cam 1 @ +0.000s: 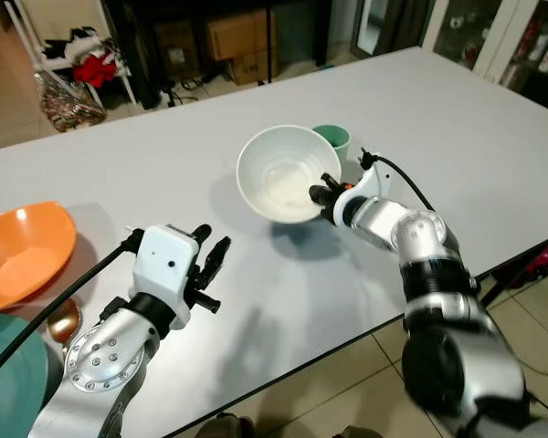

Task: Setting the table

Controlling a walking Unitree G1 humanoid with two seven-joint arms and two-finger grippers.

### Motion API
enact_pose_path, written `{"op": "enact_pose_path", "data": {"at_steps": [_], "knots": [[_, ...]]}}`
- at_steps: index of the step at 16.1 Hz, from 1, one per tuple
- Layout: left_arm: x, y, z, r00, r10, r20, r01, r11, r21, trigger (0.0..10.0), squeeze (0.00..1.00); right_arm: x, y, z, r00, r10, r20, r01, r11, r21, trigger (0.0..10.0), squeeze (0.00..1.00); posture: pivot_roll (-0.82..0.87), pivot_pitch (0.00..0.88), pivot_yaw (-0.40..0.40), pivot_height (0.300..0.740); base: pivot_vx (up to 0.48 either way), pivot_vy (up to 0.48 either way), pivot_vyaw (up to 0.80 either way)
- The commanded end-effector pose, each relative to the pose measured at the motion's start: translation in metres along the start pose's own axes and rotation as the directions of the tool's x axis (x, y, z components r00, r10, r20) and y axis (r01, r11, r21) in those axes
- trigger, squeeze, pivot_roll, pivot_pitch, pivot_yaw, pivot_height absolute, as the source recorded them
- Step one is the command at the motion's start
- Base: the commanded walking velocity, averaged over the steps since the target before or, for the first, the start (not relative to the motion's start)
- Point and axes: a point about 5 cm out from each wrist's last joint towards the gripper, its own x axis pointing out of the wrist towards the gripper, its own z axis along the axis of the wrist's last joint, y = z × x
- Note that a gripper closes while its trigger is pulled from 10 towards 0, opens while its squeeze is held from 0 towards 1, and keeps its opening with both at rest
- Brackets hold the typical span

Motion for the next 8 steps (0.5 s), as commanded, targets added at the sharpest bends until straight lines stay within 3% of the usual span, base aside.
{"op": "enact_pose_path", "data": {"at_steps": [1,8], "knots": [[-0.002,-0.003,0.003,1.0,-0.031,-0.003,0.031,1.0,0.007,10.0,0.0,0.003,0.011,0.008,0.999,0.035,0.031,-0.036,0.999,0.032,10.0,0.0,-0.03,0.106,0.079,0.74,0.0,0.0,0.0],[-0.01,-0.005,0.007,0.998,-0.054,-0.029,0.054,0.999,0.005,10.0,0.0,0.014,0.028,0.004,0.997,0.065,-0.035,-0.062,0.995,0.083,10.0,0.0,-0.01,0.137,0.077,0.74,0.0,0.0,0.0]]}}
